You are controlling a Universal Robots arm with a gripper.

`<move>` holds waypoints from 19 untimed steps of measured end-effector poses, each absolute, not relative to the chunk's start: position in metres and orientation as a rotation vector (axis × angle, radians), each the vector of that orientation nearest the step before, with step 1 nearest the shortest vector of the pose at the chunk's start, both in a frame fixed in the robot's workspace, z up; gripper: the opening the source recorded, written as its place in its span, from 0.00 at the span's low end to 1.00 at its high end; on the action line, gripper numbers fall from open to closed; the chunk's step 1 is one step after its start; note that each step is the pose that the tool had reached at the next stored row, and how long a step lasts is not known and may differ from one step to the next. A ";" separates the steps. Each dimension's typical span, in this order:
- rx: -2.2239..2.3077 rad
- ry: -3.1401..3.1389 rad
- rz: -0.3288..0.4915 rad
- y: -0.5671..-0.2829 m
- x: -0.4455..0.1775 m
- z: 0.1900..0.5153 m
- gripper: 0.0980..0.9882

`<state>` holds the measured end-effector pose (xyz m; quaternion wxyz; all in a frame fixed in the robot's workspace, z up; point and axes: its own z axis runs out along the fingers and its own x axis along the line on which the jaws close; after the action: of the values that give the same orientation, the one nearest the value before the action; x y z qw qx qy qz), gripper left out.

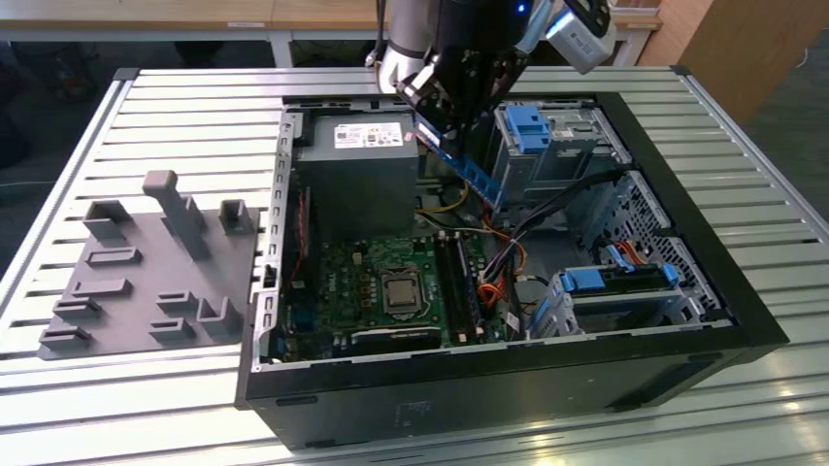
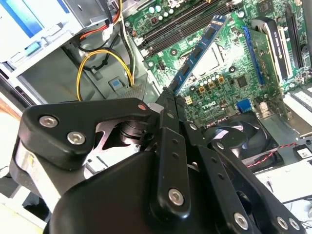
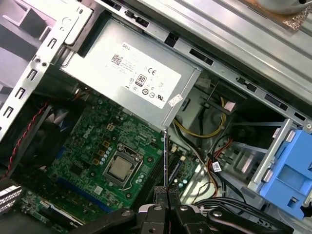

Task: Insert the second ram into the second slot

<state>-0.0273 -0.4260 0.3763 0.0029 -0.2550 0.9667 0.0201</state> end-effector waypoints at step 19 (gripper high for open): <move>-0.646 3.067 0.054 -0.426 -0.027 0.376 0.03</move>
<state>-0.0273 -0.4260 0.3763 0.0032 -0.2062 0.9784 0.0171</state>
